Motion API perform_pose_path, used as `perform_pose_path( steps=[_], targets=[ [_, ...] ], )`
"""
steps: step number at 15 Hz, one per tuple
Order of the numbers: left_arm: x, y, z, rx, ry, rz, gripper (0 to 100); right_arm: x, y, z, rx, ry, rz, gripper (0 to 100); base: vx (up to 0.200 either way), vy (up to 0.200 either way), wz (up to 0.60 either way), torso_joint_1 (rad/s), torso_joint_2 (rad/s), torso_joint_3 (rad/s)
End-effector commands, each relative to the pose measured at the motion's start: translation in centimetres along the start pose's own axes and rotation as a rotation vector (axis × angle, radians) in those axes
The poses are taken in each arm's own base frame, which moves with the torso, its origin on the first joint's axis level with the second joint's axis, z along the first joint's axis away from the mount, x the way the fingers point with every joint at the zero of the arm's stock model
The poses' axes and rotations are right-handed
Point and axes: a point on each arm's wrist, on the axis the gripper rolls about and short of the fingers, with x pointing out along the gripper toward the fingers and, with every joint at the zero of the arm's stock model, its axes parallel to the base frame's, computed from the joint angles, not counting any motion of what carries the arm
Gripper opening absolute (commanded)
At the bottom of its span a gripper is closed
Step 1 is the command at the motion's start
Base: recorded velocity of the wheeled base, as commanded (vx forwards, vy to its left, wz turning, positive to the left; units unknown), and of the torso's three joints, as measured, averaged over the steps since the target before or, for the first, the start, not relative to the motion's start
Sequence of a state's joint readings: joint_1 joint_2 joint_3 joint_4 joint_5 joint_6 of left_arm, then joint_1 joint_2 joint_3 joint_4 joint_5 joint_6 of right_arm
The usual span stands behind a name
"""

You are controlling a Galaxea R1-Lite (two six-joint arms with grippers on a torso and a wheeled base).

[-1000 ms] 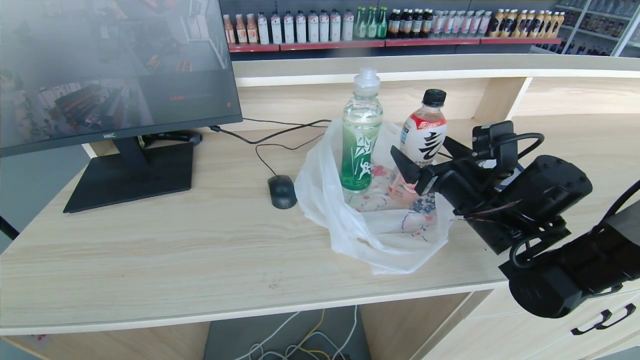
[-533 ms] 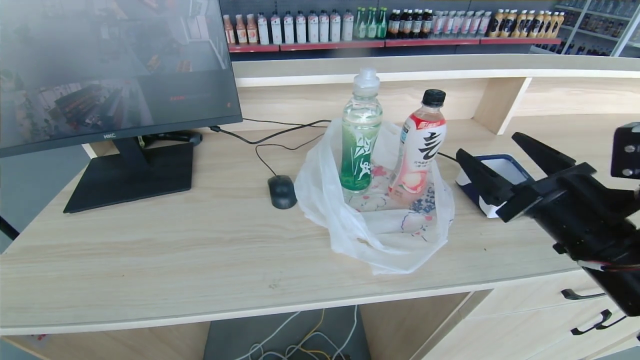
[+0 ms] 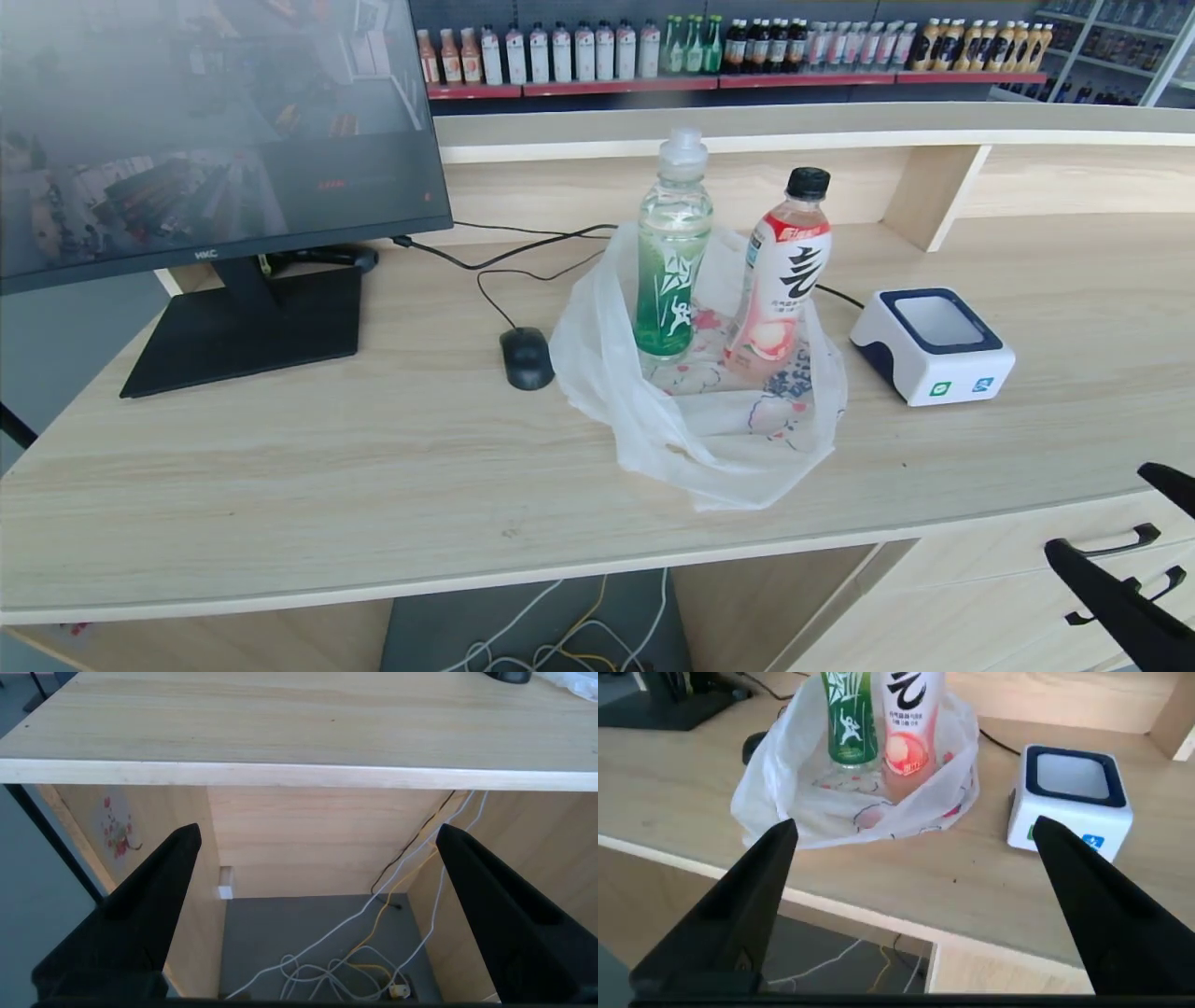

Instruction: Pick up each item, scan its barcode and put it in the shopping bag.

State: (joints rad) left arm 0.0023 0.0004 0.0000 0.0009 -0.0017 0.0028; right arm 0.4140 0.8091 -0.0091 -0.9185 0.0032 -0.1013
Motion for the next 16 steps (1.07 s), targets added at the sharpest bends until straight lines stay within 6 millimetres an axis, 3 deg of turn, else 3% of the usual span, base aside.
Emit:
perform_pose_path(
  steps=[1, 3, 6, 9, 15, 16],
  targets=[
    [0.0, 0.0, 0.0, 0.000, 0.000, 0.001, 100, -7.7, 0.3, -2.7, -0.037, 0.061, -0.013, 100, 0.000, 0.000, 0.00, 0.000, 0.00, 0.000],
    [0.0, 0.0, 0.0, 0.003, 0.000, 0.001, 100, -9.6, 0.5, -4.2, -0.088, 0.124, -0.010, 100, 0.000, 0.000, 0.00, 0.000, 0.00, 0.000],
    [0.0, 0.0, 0.0, 0.002, -0.001, 0.001, 100, -10.4, 0.7, -6.1, -0.106, 0.100, -0.012, 100, 0.000, 0.000, 0.00, 0.000, 0.00, 0.000],
    [0.0, 0.0, 0.0, -0.001, -0.001, 0.001, 100, -10.4, 0.8, -6.3, -0.079, 0.115, -0.021, 100, 0.000, 0.000, 0.00, 0.000, 0.00, 0.000],
    [0.0, 0.0, 0.0, 0.003, 0.000, -0.001, 100, -9.1, 1.1, -6.2, 0.028, 0.289, -0.435, 100, 0.000, 0.000, 0.00, 0.000, 0.00, 0.000],
    [0.0, 0.0, 0.0, 0.003, 0.000, -0.001, 100, -9.2, 1.2, -6.2, 0.028, 0.271, -0.435, 100, 0.000, 0.000, 0.00, 0.000, 0.00, 0.000]
  ],
)
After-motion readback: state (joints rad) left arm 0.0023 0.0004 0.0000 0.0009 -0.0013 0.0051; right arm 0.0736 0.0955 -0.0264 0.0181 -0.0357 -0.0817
